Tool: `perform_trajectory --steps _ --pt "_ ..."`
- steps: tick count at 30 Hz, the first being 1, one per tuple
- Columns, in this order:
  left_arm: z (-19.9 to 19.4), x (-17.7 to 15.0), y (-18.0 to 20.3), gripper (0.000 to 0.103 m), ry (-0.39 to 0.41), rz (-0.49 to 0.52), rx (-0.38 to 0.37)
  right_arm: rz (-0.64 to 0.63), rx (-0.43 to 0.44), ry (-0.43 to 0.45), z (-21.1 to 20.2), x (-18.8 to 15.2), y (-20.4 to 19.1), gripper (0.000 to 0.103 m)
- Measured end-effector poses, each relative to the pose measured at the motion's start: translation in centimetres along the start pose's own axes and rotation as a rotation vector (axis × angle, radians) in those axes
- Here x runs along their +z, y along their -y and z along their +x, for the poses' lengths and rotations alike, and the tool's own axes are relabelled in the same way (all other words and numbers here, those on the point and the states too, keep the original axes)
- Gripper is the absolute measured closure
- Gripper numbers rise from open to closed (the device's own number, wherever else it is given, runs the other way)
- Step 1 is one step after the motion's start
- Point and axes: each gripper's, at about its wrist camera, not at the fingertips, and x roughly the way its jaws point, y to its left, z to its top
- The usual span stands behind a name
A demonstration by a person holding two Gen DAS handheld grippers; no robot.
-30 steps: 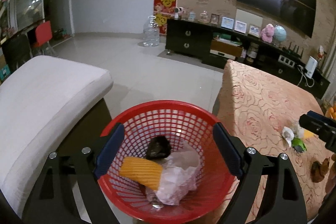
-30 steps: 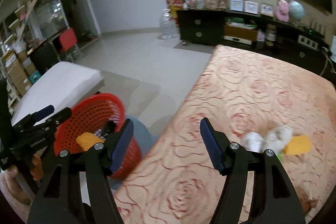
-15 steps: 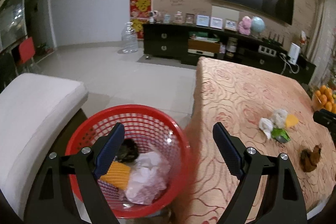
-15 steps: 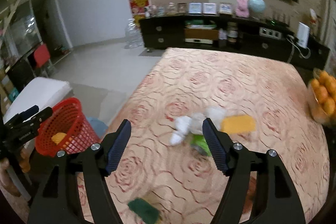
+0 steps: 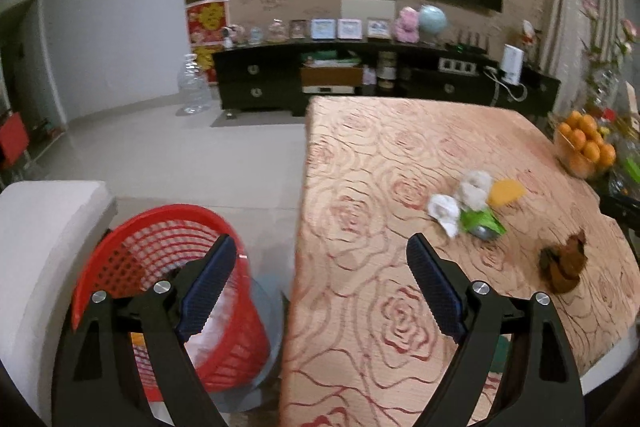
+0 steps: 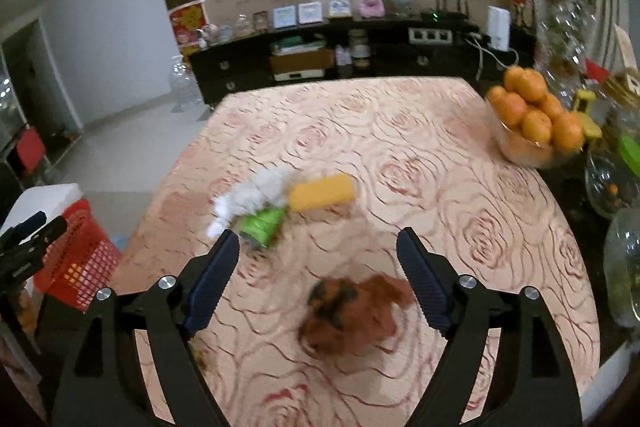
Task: Collect trash
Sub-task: 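Move both open tools back over the table toward the remaining trash, then close the left tool on the green fuzzy pad and lift it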
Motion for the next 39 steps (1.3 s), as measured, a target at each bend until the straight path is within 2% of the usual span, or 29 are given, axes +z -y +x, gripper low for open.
perform_trajectory --steps 5,22,27,33,36,37,39 --pt "1.0 -1.0 2.3 0.019 -0.046 0.04 -0.065 0.035 -0.014 -0.013 0.0 -0.6 1.7 0.022" --pt "2.9 -7.0 11.0 0.019 -0.192 0.226 -0.259 0.088 -0.011 -0.025 0.0 -0.7 3.5 0.022" --pt "3.4 -8.4 12.6 0.019 -0.214 0.276 -0.274 0.103 -0.014 -0.036 0.3 -0.8 4.0 0.022" --pt "3.7 -9.0 13.6 0.02 -0.206 0.318 -0.274 0.102 -0.017 -0.049 0.7 -0.9 4.0 0.022" --pt "3.7 -9.2 14.1 0.033 -0.208 0.34 -0.282 0.102 -0.021 -0.061 1.1 -1.1 4.0 0.022" --pt "3.7 -9.3 14.2 0.04 -0.213 0.346 -0.285 0.102 -0.022 -0.065 1.3 -1.1 4.0 0.022" --pt "4.0 -9.4 14.2 0.044 -0.223 0.349 -0.286 0.105 -0.021 -0.074 1.6 -1.3 3.9 0.022"
